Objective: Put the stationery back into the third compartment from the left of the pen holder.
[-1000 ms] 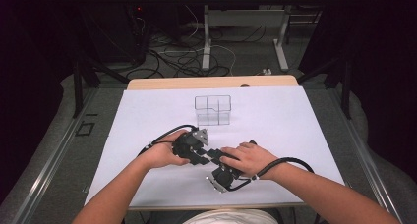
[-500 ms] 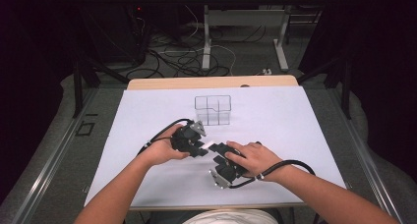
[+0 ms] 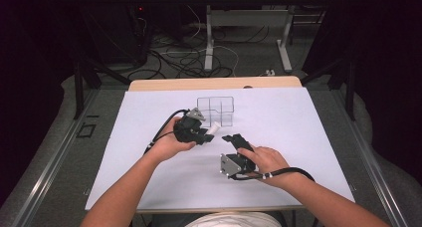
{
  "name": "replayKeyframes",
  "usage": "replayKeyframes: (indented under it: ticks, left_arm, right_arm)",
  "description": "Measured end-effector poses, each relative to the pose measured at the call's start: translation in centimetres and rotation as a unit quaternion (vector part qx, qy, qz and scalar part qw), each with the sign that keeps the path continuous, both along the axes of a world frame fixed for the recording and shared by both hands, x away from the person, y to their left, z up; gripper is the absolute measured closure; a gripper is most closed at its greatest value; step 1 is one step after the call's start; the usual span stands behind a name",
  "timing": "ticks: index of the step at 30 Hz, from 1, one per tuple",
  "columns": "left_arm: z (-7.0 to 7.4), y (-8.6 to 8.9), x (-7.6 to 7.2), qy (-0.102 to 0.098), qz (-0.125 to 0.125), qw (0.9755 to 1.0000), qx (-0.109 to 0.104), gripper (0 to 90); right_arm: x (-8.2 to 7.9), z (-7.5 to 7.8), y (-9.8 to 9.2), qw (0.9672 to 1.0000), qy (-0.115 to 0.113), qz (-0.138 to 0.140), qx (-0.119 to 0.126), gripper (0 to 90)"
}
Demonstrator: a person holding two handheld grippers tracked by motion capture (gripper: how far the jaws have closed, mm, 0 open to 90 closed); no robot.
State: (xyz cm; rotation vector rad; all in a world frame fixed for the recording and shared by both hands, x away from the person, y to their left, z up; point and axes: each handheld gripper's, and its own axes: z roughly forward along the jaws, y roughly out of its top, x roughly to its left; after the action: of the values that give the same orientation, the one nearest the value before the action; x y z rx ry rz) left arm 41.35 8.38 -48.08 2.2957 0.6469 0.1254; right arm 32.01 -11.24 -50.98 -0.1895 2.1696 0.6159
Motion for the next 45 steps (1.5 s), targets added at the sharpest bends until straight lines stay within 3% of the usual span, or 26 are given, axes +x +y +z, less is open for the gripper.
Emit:
replayKeyframes:
  ticks: [5, 6, 8, 9, 13, 15, 17, 19, 20, 21, 23, 25, 26, 27, 28, 29, 30, 32, 36, 37, 38, 39, 40, 42, 43, 45]
  left_arm:
    - [0.4, -0.1, 0.5, -0.013, 0.02, 0.9993, -0.027, 69.0]
    - [0.4, 0.0, 0.6, -0.012, 0.022, 0.9992, -0.032, 69.0]
    - [0.5, -0.1, 0.8, -0.019, 0.034, 0.9983, -0.045, 69.0]
    - [0.5, -0.1, 0.9, -0.021, 0.038, 0.9977, -0.052, 69.0]
    - [1.0, 0.0, 1.5, -0.036, 0.049, 0.9957, -0.07, 69.0]
    - [1.2, -0.2, 1.6, -0.044, 0.064, 0.9932, -0.087, 69.0]
    - [1.7, -0.3, 2.0, -0.059, 0.07, 0.9905, -0.102, 69.0]
    - [2.1, -0.5, 2.2, -0.07, 0.078, 0.9882, -0.111, 69.0]
    - [2.2, -0.6, 2.3, -0.072, 0.08, 0.9878, -0.113, 69.0]
    - [2.4, -0.7, 2.4, -0.077, 0.082, 0.9867, -0.117, 69.0]
    - [2.5, -1.1, 2.6, -0.091, 0.094, 0.9828, -0.13, 69.0]
    - [2.7, -1.4, 2.7, -0.101, 0.103, 0.9802, -0.136, 69.0]
    - [2.8, -1.5, 2.9, -0.102, 0.105, 0.9798, -0.137, 69.0]
    - [2.8, -1.6, 3.0, -0.105, 0.109, 0.9785, -0.14, 69.0]
    - [2.9, -1.8, 3.1, -0.108, 0.113, 0.9769, -0.146, 69.0]
    - [3.0, -1.9, 3.2, -0.111, 0.117, 0.9753, -0.151, 69.0]
    - [3.0, -2.1, 3.3, -0.112, 0.121, 0.9736, -0.157, 69.0]
    - [3.2, -2.4, 3.5, -0.118, 0.127, 0.9704, -0.168, 69.0]
    - [3.3, -3.2, 4.1, -0.127, 0.142, 0.9648, -0.181, 69.0]
    - [3.3, -3.2, 4.1, -0.127, 0.142, 0.9648, -0.181, 69.0]
    - [3.3, -3.4, 4.2, -0.129, 0.145, 0.964, -0.182, 69.0]
    - [3.3, -3.6, 4.3, -0.13, 0.148, 0.9631, -0.183, 69.0]
    - [3.2, -3.8, 4.4, -0.132, 0.151, 0.9617, -0.186, 69.0]
    - [3.2, -4.1, 4.5, -0.134, 0.156, 0.96, -0.191, 69.0]
    - [3.1, -4.3, 4.6, -0.133, 0.159, 0.9595, -0.191, 69.0]
    - [3.0, -4.6, 4.8, -0.133, 0.162, 0.9589, -0.191, 69.0]
  right_arm:
    - [0.6, -0.1, -0.4, 0.9995, 0.017, -0.021, 0.018, 20.7]
    - [0.4, 0.2, -0.6, 0.9983, 0.038, -0.043, 0.001, 19.4]
    - [0.9, -0.3, -0.8, 0.9972, 0.045, -0.043, 0.043, 16.3]
    - [0.9, -0.3, -0.8, 0.9972, 0.045, -0.043, 0.043, 16.3]
    - [1.2, -0.2, -1.4, 0.9911, 0.078, -0.083, 0.069, 14.1]
    - [1.4, -0.2, -1.5, 0.9903, 0.081, -0.086, 0.073, 12.9]
    - [1.6, -0.1, -1.8, 0.9868, 0.095, -0.096, 0.089, 9.3]
    - [1.7, -0.2, -2.1, 0.9826, 0.108, -0.109, 0.105, 5.2]
    - [1.8, -0.2, -2.5, 0.9786, 0.118, -0.121, 0.117, 2.4]
    - [1.8, -0.2, -2.5, 0.9786, 0.118, -0.121, 0.117, 2.4]
    - [1.9, -0.3, -2.8, 0.9729, 0.132, -0.131, 0.137, 0.2]
    - [2.1, -0.4, -3.3, 0.9692, 0.142, -0.136, 0.148, 0.0]
    - [2.2, -0.5, -3.6, 0.9655, 0.15, -0.143, 0.157, 0.0]
    - [2.2, -0.5, -3.6, 0.9655, 0.15, -0.143, 0.157, 0.0]
    - [2.3, -0.6, -3.9, 0.9607, 0.161, -0.155, 0.165, 0.0]
    - [2.3, -0.6, -3.9, 0.9607, 0.161, -0.155, 0.165, 0.0]
    - [2.4, -0.7, -4.3, 0.9561, 0.172, -0.167, 0.168, 0.0]
    - [2.5, -0.7, -4.5, 0.954, 0.176, -0.173, 0.17, 0.0]
    - [2.7, -0.8, -5.3, 0.9415, 0.193, -0.185, 0.205, 0.0]
    - [2.7, -0.8, -5.3, 0.9415, 0.193, -0.185, 0.205, 0.0]
    - [2.8, -0.8, -5.6, 0.9361, 0.201, -0.188, 0.219, 0.0]
    - [2.8, -0.8, -5.6, 0.9361, 0.201, -0.188, 0.219, 0.0]
    - [2.9, -0.8, -5.9, 0.9299, 0.21, -0.191, 0.234, 0.0]
    - [3.0, -0.8, -6.1, 0.925, 0.217, -0.195, 0.244, 0.0]
    - [3.0, -0.8, -6.1, 0.925, 0.217, -0.195, 0.244, 0.0]
    - [3.1, -0.9, -6.3, 0.9193, 0.225, -0.198, 0.255, 0.0]
